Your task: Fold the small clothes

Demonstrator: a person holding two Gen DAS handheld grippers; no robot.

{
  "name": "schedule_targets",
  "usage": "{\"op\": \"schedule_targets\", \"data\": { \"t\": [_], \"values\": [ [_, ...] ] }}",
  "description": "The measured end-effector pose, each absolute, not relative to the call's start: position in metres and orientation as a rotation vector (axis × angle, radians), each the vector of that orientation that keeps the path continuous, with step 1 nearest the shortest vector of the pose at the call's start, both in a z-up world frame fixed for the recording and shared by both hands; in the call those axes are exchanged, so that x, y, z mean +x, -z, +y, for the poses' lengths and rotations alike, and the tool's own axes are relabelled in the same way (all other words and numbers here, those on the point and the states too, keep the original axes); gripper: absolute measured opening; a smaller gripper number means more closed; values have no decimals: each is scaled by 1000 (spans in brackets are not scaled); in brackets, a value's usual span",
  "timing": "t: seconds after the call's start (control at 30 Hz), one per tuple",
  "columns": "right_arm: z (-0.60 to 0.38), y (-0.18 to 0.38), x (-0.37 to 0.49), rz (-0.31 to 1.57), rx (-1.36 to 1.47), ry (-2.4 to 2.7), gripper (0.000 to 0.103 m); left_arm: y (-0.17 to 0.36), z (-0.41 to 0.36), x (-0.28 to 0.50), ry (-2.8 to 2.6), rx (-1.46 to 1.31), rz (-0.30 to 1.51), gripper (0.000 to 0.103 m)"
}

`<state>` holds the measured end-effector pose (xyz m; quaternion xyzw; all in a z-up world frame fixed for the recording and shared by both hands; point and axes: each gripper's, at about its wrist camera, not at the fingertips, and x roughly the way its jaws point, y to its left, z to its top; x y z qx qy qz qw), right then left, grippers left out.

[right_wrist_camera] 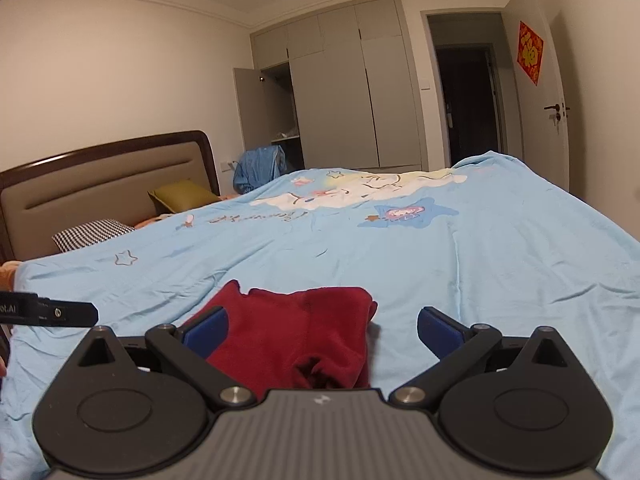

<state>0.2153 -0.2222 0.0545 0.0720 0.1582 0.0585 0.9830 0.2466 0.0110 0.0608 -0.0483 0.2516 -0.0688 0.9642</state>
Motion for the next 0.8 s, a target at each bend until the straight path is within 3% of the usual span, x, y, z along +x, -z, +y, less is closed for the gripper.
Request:
{"op": "schedule_targets", "data": {
  "t": [0.37, 0.8],
  "values": [
    [-220, -37, 136, 311, 144, -55, 103, -35, 16, 173, 128, -43, 482, 102],
    [-222, -14, 110, 358, 164, -8, 103, -15, 16, 159, 126, -32, 517, 102]
  ]
}}
